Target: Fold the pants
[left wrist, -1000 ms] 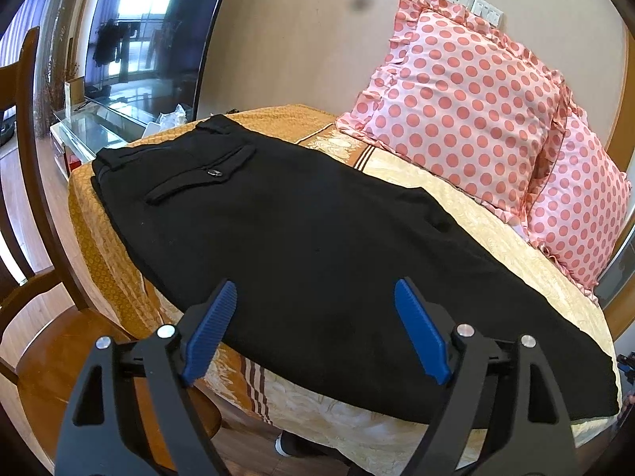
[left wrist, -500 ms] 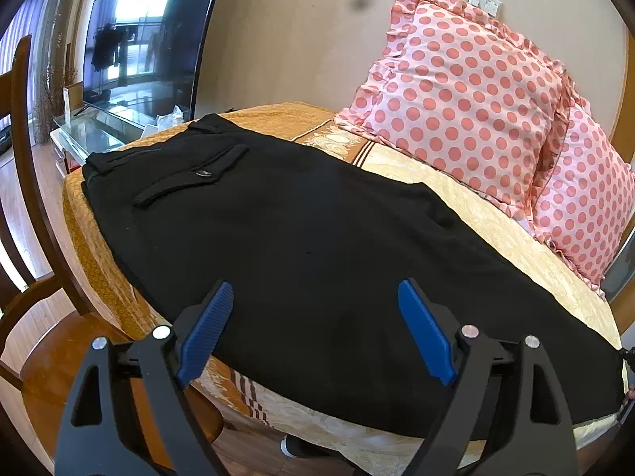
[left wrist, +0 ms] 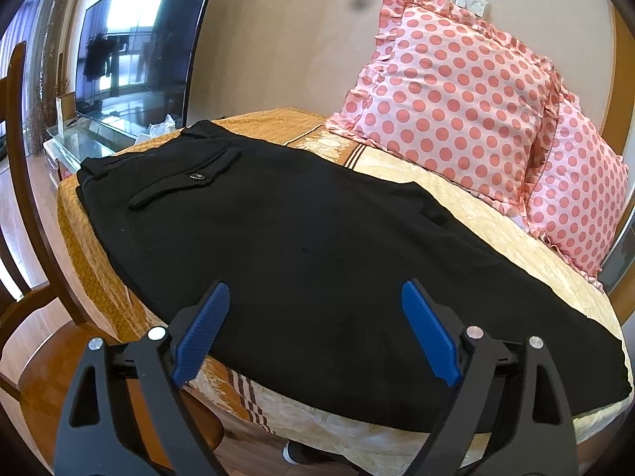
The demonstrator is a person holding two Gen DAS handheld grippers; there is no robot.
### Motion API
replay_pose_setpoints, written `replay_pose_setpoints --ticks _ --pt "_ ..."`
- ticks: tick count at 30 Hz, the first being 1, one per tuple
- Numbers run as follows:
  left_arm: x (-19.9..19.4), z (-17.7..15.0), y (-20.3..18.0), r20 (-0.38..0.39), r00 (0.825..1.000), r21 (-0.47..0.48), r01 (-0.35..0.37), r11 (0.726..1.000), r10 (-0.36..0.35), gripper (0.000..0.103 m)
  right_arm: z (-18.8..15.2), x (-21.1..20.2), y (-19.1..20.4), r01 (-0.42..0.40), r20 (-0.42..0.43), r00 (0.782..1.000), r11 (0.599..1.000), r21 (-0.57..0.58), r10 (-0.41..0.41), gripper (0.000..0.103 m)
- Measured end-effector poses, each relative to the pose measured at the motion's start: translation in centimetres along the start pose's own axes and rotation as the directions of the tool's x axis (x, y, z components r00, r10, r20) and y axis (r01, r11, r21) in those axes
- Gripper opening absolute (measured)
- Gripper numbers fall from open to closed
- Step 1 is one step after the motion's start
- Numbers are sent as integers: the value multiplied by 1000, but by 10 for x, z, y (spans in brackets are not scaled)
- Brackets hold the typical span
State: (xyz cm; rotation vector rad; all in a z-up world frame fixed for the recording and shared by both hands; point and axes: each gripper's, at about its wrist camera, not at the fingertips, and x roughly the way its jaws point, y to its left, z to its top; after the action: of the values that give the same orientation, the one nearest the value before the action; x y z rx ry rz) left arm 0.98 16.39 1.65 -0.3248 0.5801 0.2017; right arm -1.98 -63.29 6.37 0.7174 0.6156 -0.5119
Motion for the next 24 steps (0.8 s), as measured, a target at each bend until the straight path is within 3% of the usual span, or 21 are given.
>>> replay_pose_setpoints --ticks 3,7,11,14,18,19,21,24 --pt "2 1 1 -3 1000 5 9 1000 -9 89 -16 -5 -24 -71 -40 996 992 106 76 61" --pt "2 2 4 -2 1000 -11 26 1000 -26 89 -38 -13 -20 -169 -62 982 975 146 179 58" --pt "0 0 7 2 999 -18 35 999 -35 89 -64 -10 0 -336 -129 923 924 184 361 56" --pt "-1 -1 8 1 999 -18 38 999 -38 89 -73 -1 10 -406 -155 882 886 226 444 53" --pt "-8 -2 13 9 998 -33 64 997 -64 89 -72 9 5 -393 -88 899 878 273 430 26" --pt "-11 -2 17 16 998 -39 63 997 -63 89 -71 12 3 -372 -79 910 888 270 406 11" --pt "-13 -2 20 17 998 -47 61 997 -60 89 -71 11 11 -355 -65 923 904 237 379 7" --pt "-11 -2 26 4 997 -70 79 994 -79 89 -61 -11 53 -364 -4 931 929 72 365 7"
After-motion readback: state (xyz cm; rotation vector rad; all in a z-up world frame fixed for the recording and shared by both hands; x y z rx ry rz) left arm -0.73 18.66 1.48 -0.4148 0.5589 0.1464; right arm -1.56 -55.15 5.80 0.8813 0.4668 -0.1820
